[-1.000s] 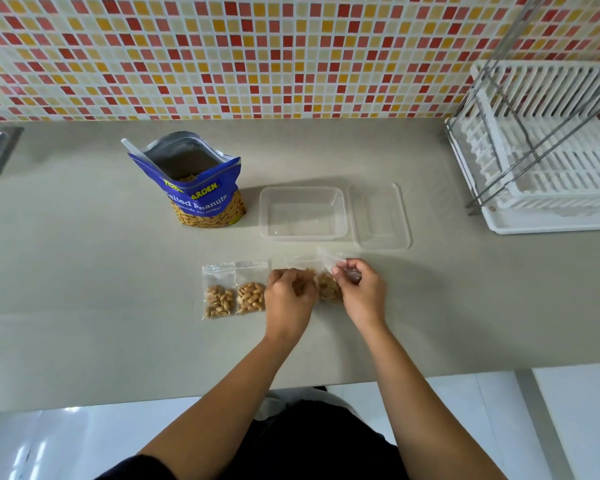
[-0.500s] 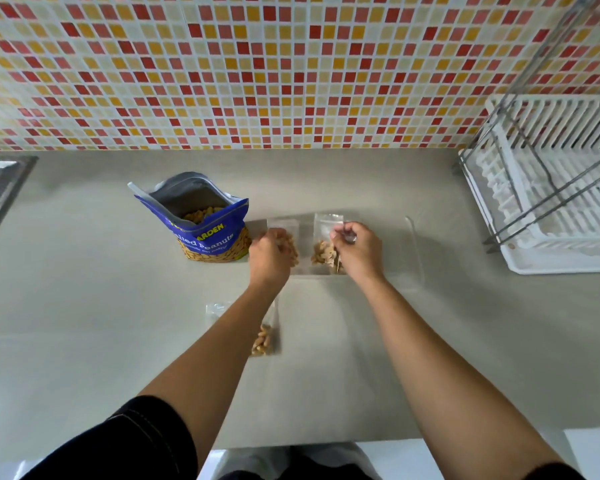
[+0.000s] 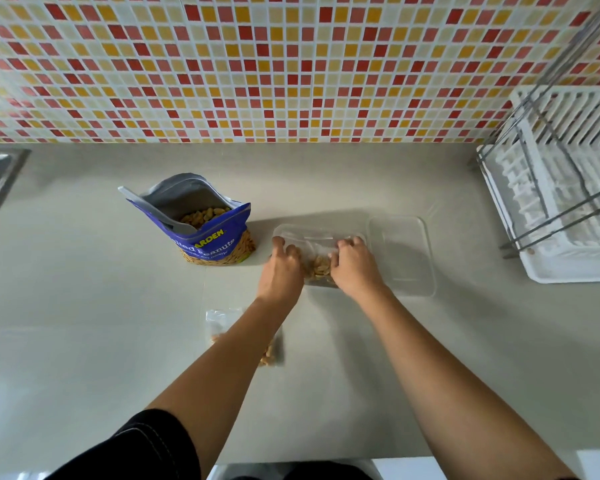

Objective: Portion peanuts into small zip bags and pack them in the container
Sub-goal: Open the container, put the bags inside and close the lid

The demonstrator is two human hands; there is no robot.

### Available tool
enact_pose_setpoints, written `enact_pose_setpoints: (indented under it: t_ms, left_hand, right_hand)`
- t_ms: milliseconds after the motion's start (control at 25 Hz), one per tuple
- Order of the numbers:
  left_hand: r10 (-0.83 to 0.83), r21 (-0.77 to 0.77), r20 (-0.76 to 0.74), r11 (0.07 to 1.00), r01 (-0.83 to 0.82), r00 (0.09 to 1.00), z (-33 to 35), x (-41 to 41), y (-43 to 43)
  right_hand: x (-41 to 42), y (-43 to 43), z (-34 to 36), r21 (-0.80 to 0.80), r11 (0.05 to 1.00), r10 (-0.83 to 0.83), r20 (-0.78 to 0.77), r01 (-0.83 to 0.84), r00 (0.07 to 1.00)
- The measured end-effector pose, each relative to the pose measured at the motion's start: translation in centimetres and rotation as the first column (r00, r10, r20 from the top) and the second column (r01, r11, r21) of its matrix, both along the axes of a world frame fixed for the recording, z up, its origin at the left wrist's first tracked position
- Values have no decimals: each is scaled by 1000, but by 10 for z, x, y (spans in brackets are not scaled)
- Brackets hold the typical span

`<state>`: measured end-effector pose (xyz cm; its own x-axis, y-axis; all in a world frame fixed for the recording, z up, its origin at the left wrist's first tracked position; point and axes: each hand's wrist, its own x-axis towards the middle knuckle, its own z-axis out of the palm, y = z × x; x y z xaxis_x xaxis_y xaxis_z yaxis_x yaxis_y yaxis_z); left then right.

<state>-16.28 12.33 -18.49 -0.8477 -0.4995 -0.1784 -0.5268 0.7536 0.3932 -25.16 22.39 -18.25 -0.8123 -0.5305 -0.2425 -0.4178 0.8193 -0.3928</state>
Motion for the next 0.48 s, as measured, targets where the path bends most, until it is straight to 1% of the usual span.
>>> enact_pose_setpoints:
  t_ms: [40, 120, 200, 240, 320, 360, 480]
  left_hand:
    - [-14, -26, 29, 1000, 15, 999, 0, 2, 2]
    - [-67, -158, 57, 985, 75, 996, 0, 3, 4]
    - [-148, -227, 60, 961, 158, 987, 5, 3, 3]
    - [-215, -230, 23, 949, 214, 976, 2, 2, 2]
    - [-334, -93, 2, 938, 333, 942, -4, 3, -1]
    - [-373, -36, 36, 927, 374, 927, -7, 5, -3]
    - [-402, -7, 43, 915, 403, 914, -15, 8, -7]
  right_hand:
    - [4, 4, 5, 42, 999, 21, -52, -19, 998]
    - [12, 11, 8, 74, 996, 66, -125, -57, 990]
    - [18, 16, 5, 95, 980, 183, -116, -173, 976]
    - [19, 19, 3, 116, 965, 246, -85, -235, 966]
    - [20, 26, -1, 143, 946, 296, -15, -291, 955]
    - [21, 30, -3, 154, 944, 293, 4, -290, 956]
    - [19, 38, -5, 169, 939, 305, -11, -299, 952]
